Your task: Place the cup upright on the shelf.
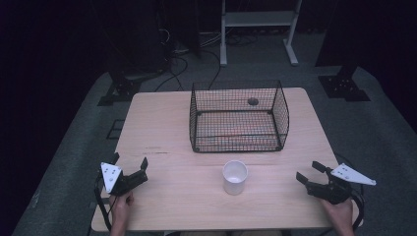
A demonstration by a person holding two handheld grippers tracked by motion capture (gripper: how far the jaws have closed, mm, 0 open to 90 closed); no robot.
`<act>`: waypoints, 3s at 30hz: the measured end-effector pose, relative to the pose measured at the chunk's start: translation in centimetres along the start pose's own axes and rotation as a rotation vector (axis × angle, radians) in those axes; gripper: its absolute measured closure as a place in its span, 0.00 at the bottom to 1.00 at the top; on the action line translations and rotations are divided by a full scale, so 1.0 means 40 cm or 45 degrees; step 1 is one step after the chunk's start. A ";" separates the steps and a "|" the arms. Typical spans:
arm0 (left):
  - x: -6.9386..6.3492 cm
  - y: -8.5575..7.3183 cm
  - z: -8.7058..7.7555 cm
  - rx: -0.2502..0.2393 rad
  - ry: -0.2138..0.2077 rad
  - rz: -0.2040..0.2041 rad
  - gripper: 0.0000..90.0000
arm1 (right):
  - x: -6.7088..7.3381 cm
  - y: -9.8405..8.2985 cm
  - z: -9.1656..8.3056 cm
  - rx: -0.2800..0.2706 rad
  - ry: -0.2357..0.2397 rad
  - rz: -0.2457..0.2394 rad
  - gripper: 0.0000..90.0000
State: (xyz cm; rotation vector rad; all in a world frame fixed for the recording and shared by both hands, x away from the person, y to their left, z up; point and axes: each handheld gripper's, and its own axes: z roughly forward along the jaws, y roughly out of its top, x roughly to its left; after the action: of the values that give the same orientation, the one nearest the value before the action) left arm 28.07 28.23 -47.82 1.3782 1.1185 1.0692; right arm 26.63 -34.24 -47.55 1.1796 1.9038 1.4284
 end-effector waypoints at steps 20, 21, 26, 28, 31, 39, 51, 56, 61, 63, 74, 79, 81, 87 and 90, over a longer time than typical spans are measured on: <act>-0.003 0.000 -0.002 -0.003 -0.003 0.011 0.00 | 0.025 0.037 0.010 -0.004 0.051 -0.017 0.18; -0.003 0.000 -0.002 -0.003 -0.002 0.009 0.00 | 0.027 0.040 0.010 0.000 0.054 -0.019 0.18; -0.002 0.000 -0.002 -0.002 -0.001 0.006 0.00 | 0.036 0.050 0.013 0.013 0.056 -0.029 0.17; -0.002 0.000 -0.002 -0.003 -0.001 0.008 0.00 | 0.041 0.053 0.016 0.012 0.060 -0.037 0.17; -0.002 0.000 -0.002 -0.002 -0.001 0.006 0.00 | 0.049 0.060 0.021 0.021 0.071 -0.049 0.17; -0.002 0.000 -0.003 -0.003 -0.001 0.006 0.00 | 0.071 0.084 0.027 0.023 0.086 -0.087 0.16; -0.001 0.000 -0.003 -0.002 -0.002 0.005 0.00 | 0.102 0.115 0.050 0.046 0.132 -0.114 0.16; -0.001 0.000 -0.003 -0.002 -0.001 0.004 0.00 | 0.110 0.117 0.061 0.061 0.144 -0.112 0.16; -0.002 0.000 -0.003 -0.002 -0.001 0.005 0.00 | 0.119 0.121 0.070 0.066 0.153 -0.121 0.16; -0.002 0.000 -0.003 -0.002 -0.001 0.005 0.00 | 0.123 0.122 0.072 0.066 0.159 -0.118 0.16; -0.002 0.000 -0.003 -0.002 0.000 0.005 0.00 | 0.143 0.127 0.093 0.074 0.191 -0.131 0.16; -0.002 0.000 -0.003 -0.001 0.000 0.004 0.00 | 0.151 0.128 0.100 0.080 0.200 -0.129 0.16; -0.002 0.000 -0.003 -0.001 0.000 0.004 0.00 | 0.155 0.129 0.104 0.085 0.206 -0.133 0.16; -0.002 0.000 -0.003 -0.001 0.000 0.005 0.00 | 0.170 0.134 0.114 0.092 0.230 -0.151 0.16; -0.001 0.000 -0.003 -0.001 0.000 0.004 0.00 | 0.177 0.136 0.118 0.095 0.241 -0.155 0.16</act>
State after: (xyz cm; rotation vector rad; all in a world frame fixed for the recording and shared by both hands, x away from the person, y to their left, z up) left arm 27.96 28.19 -47.81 1.3799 1.1163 1.0719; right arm 28.62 -25.32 -43.25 0.9712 2.1353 1.4585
